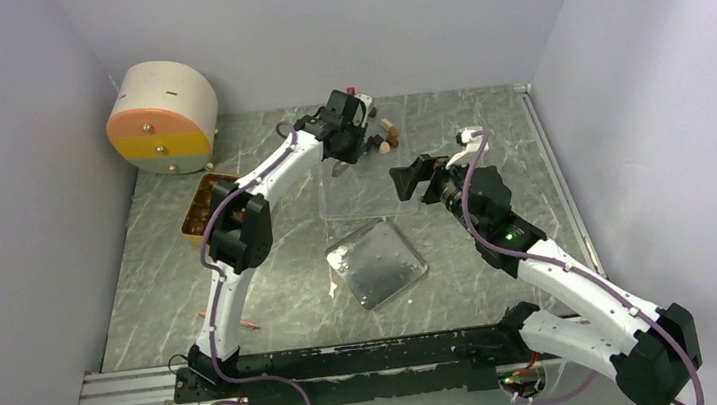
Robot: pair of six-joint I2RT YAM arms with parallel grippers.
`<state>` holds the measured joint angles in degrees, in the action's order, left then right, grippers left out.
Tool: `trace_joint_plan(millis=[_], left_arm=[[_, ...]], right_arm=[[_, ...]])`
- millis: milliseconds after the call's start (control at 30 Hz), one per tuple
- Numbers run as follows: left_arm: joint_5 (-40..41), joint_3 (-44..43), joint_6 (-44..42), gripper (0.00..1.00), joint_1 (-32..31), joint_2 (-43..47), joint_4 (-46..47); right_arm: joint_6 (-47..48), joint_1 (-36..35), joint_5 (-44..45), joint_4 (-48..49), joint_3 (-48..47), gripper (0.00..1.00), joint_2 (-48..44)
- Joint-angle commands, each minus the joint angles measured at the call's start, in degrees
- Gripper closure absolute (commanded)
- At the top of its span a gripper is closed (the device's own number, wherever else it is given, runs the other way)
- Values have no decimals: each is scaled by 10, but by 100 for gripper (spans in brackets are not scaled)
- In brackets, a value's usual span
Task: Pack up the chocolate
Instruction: Pick up the fake chocolate from the plate, then place the fake chocolate in the packing box.
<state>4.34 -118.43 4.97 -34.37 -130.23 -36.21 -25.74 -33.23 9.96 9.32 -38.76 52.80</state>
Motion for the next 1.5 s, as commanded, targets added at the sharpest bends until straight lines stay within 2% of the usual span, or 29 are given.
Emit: trace_joint_plan(millis=[0,433,700,900,1267,1467], left_arm=[[-3,-9,-9,68,-1,25,9],[10,-5,14,73,-1,78,-37],[61,21,54,74,2,124,-88],[91,85,78,74,9,196,-103],[94,183,108,76,43,313,-120],[115,212,121,77,75,365,-143]], right_arm=[[-3,1,12,7,3,0,-10],[-9,1,14,8,14,0,-20],[-13,1,6,6,24,0,-29],[-6,1,6,2,29,0,-40],[-7,1,0,-5,42,0,-66],[-12,1,-14,-6,43,0,-71]])
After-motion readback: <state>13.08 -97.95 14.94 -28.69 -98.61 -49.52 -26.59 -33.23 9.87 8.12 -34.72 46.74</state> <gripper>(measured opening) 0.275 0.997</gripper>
